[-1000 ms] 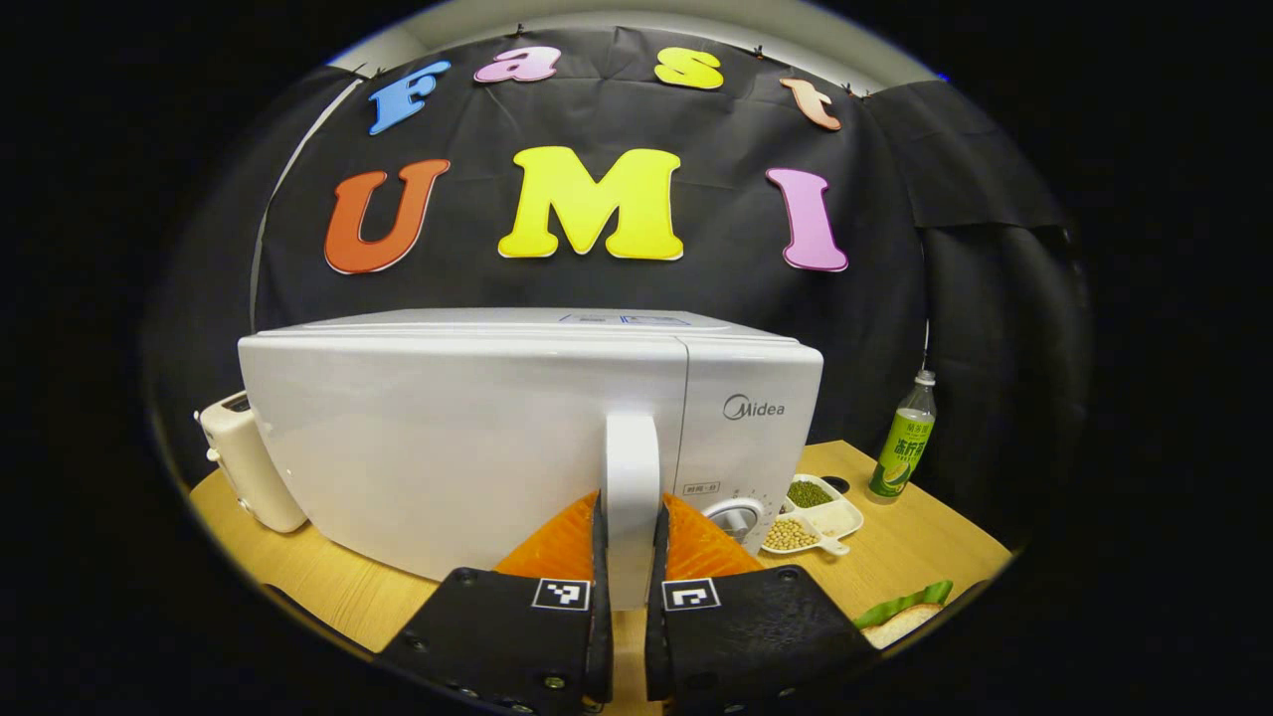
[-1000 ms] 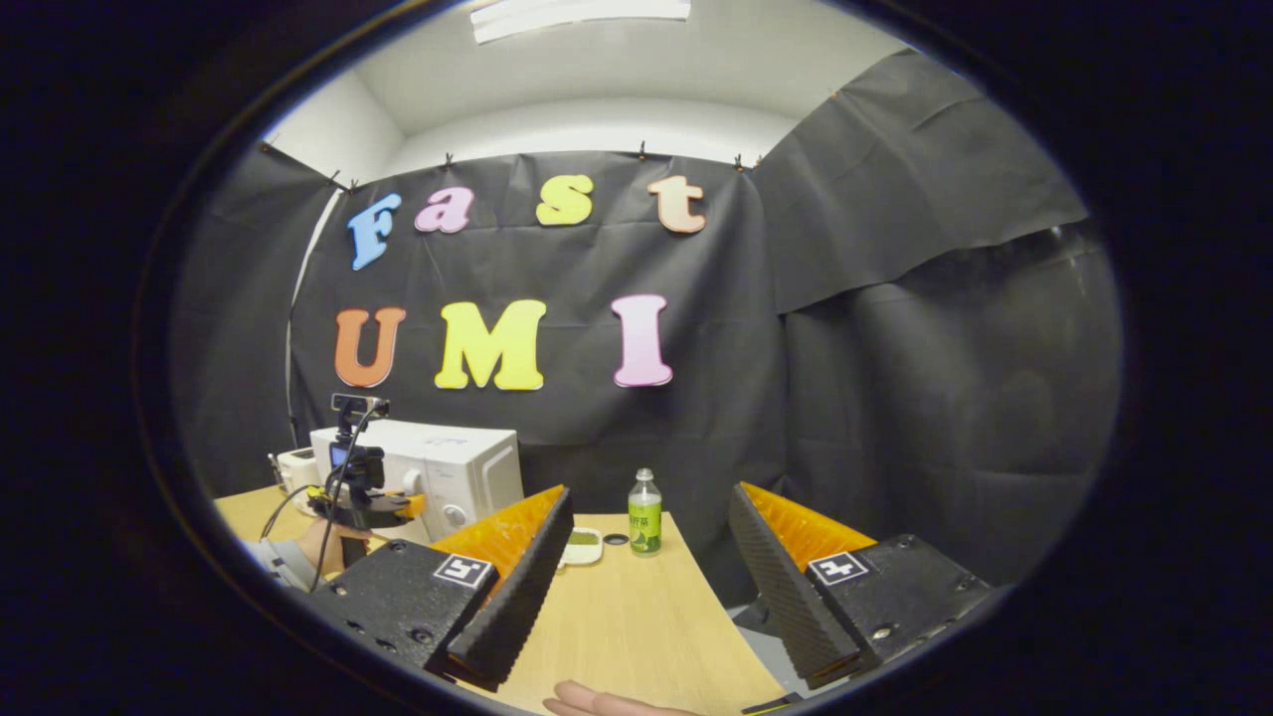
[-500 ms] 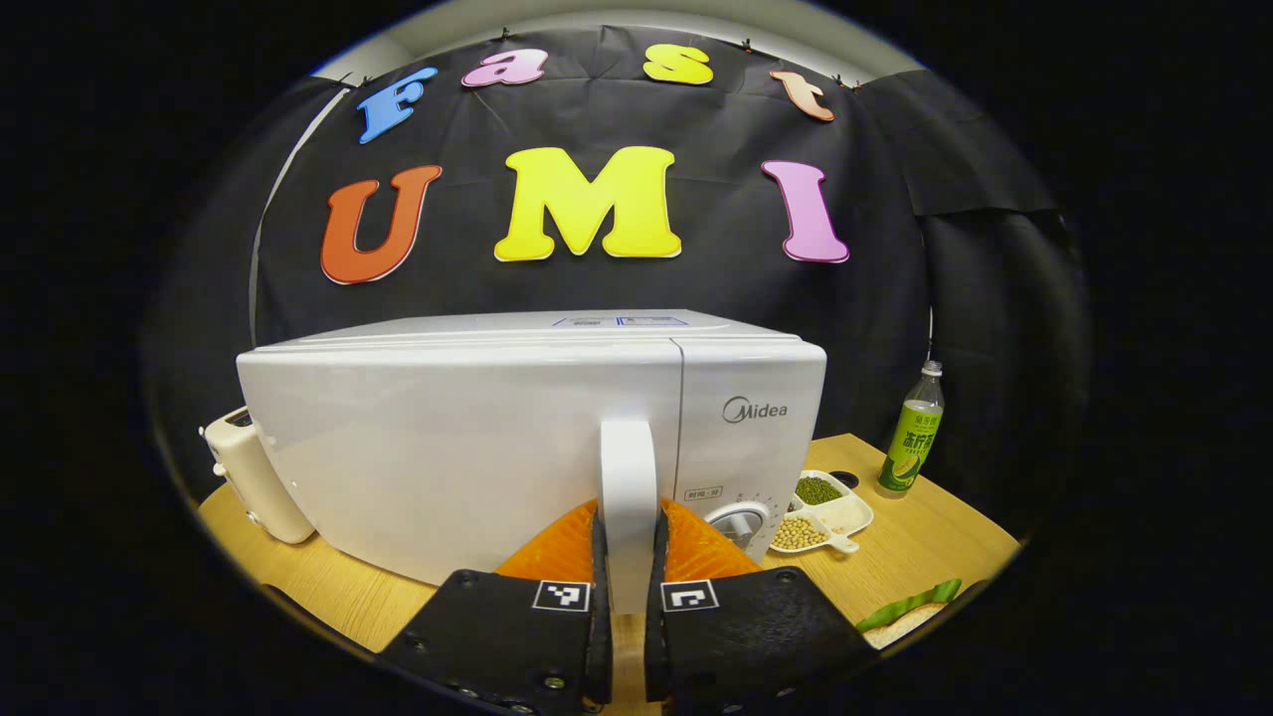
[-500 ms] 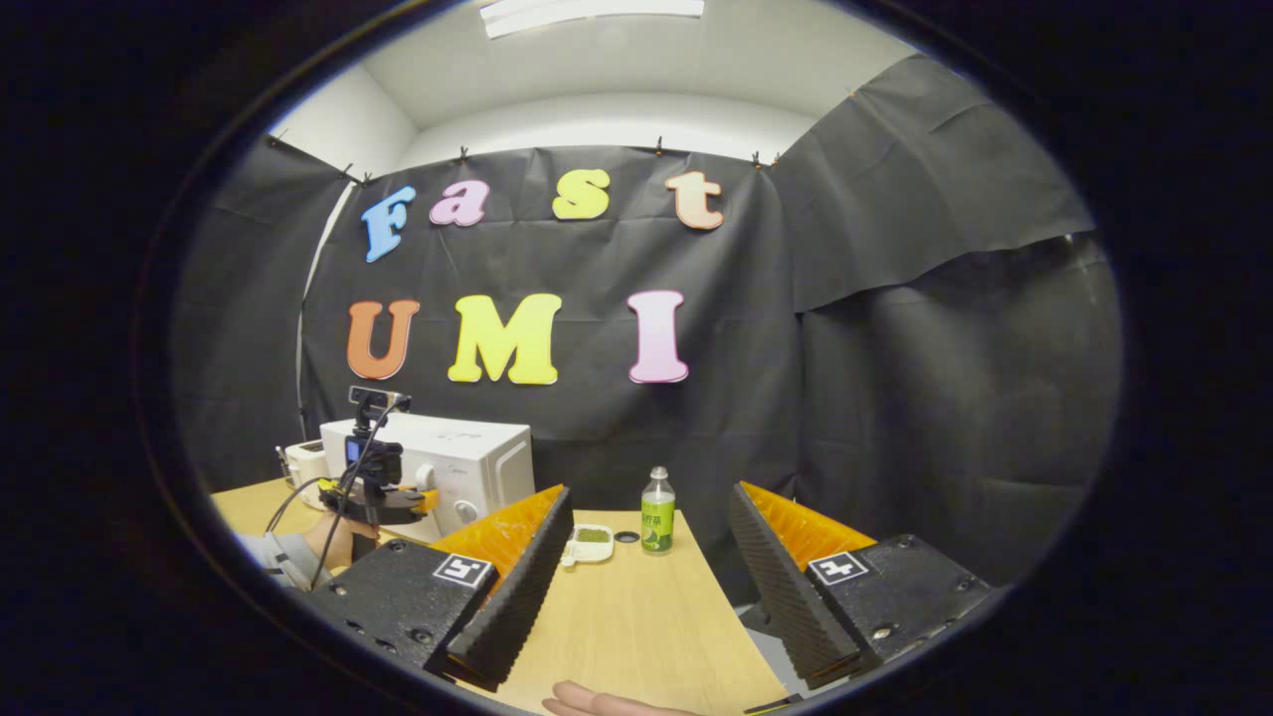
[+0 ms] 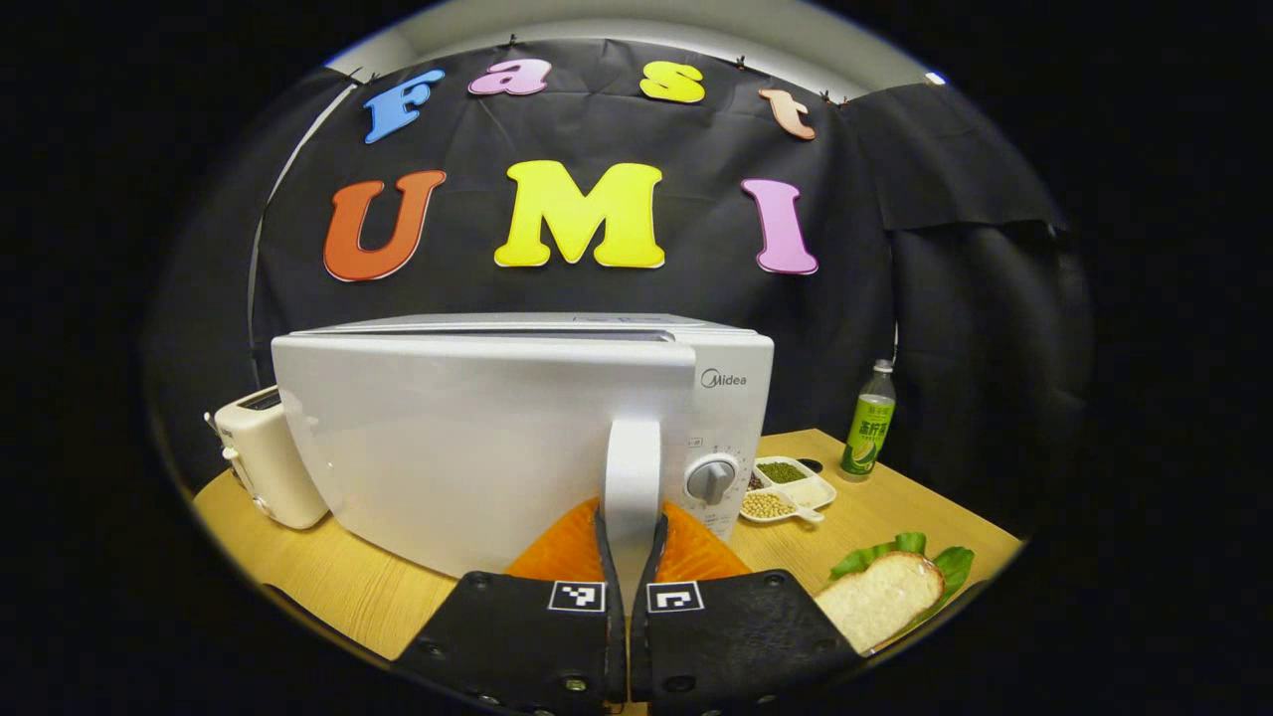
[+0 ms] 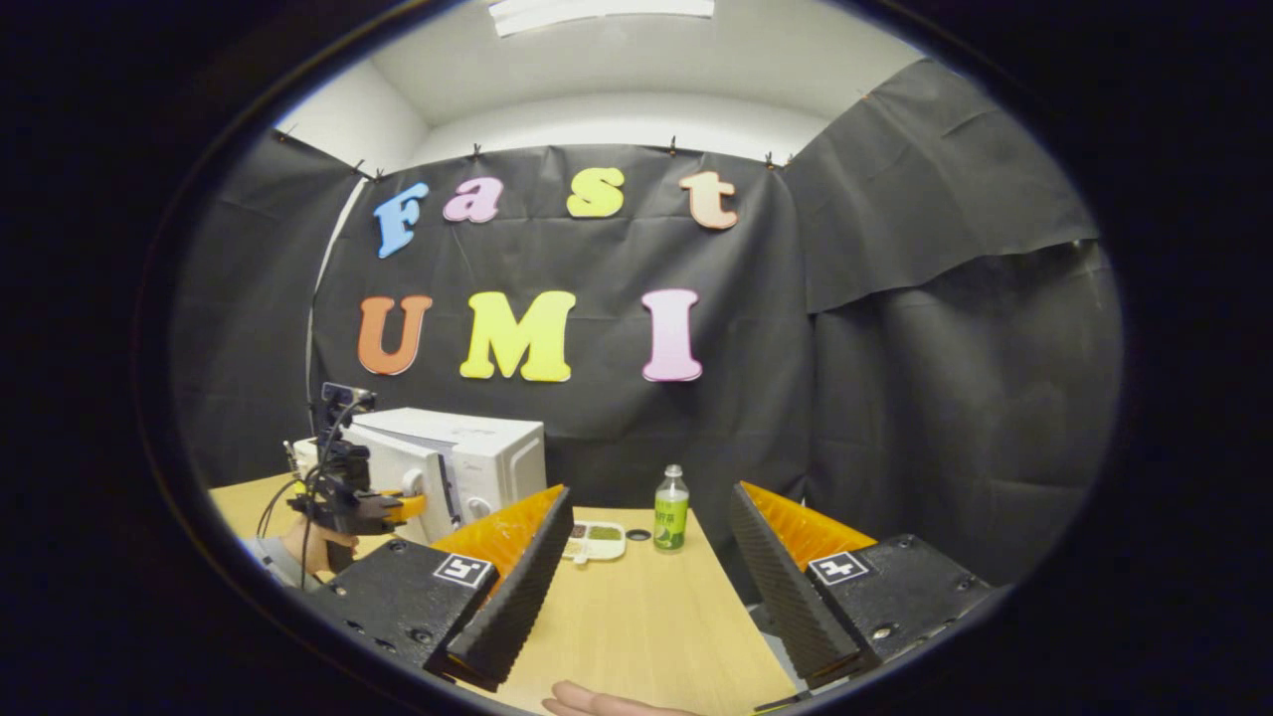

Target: Open the microwave oven with the left hand, put the food in, and close the microwave oven.

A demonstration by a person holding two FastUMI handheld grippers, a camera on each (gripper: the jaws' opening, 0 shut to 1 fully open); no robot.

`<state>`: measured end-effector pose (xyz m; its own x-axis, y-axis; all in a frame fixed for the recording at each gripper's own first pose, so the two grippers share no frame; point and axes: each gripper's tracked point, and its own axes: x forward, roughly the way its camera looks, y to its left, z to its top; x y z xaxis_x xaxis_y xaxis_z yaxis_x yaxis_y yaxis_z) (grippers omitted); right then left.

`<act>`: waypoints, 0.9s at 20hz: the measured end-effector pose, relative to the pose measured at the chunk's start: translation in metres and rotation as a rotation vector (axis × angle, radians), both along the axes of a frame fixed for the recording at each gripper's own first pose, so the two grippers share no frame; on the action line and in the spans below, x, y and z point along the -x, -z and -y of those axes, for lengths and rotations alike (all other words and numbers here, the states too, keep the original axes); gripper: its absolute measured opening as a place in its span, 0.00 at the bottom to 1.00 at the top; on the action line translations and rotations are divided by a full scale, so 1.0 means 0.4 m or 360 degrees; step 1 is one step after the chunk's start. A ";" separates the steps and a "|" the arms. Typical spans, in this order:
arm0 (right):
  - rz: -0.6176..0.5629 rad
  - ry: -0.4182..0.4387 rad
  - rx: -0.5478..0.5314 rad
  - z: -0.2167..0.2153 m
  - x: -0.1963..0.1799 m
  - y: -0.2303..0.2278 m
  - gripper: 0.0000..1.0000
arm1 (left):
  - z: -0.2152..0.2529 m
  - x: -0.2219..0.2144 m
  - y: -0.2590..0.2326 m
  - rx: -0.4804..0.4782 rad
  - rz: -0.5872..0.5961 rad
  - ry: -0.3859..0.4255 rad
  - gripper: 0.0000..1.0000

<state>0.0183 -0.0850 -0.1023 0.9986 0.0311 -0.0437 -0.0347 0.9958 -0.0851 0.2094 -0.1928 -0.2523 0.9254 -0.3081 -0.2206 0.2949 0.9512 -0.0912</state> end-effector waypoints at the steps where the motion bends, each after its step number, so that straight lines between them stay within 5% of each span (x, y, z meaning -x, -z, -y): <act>1: -0.0012 -0.0014 -0.0002 -0.015 -0.001 0.006 1.00 | -0.011 0.020 -0.004 0.0005 0.0008 0.0026 0.01; 2: -0.0021 -0.0033 -0.0002 -0.034 0.003 0.007 0.92 | -0.024 0.042 -0.006 0.0006 0.0021 0.0058 0.01; 4: -0.0019 -0.0063 0.0002 -0.069 0.017 0.003 1.00 | -0.046 0.076 -0.009 0.0021 0.0057 0.0138 0.01; 5: -0.0011 -0.0074 0.0011 -0.085 0.023 -0.001 0.92 | -0.057 0.094 -0.009 0.0038 0.0071 0.0179 0.01; 9: -0.0019 -0.0147 -0.0008 -0.168 0.056 -0.024 0.92 | -0.123 0.171 -0.008 0.0063 0.0075 0.0290 0.01; 13: 0.0011 -0.0183 0.0036 -0.225 0.078 -0.039 0.91 | -0.227 0.255 -0.011 0.0024 0.0110 0.0262 0.01; 14: 0.0007 -0.0190 0.0050 -0.242 0.083 -0.037 1.00 | -0.257 0.273 -0.011 0.0015 0.0120 0.0243 0.07; 18: -0.0014 -0.0288 0.0066 -0.329 0.105 -0.019 0.92 | -0.380 0.334 -0.008 0.0052 0.0105 0.0183 0.06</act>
